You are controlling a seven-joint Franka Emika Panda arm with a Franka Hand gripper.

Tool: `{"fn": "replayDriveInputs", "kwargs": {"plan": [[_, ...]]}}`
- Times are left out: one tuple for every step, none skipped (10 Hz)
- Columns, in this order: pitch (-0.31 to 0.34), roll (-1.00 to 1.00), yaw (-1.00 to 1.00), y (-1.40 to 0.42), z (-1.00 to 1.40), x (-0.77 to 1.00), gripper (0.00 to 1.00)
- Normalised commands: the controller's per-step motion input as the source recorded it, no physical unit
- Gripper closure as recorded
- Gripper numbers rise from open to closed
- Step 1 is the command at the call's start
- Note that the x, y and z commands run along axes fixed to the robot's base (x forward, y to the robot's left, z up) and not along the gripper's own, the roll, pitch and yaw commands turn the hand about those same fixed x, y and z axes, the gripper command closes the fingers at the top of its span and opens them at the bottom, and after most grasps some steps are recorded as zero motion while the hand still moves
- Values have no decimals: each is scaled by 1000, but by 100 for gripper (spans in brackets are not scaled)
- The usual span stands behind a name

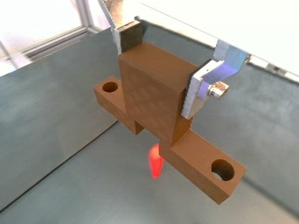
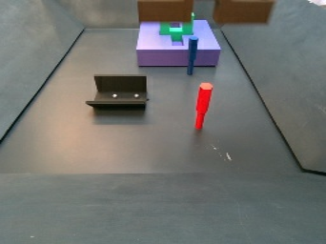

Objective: Pick up the brown object. Move up. Move to above the board. Insert the brown object.
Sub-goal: Move to above the board.

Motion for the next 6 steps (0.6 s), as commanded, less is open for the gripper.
{"fn": "replayDriveInputs", "kwargs": {"plan": [[28, -10, -9, -1400, 134, 68, 100], [24, -21, -4, -1400, 135, 66, 100], [16, -4, 3, -1400, 142, 64, 100], [22, -9, 6, -1400, 148, 65, 100], [37, 3, 6, -1400, 154, 70, 100], [59, -4, 9, -1400, 162, 79, 100]]}}
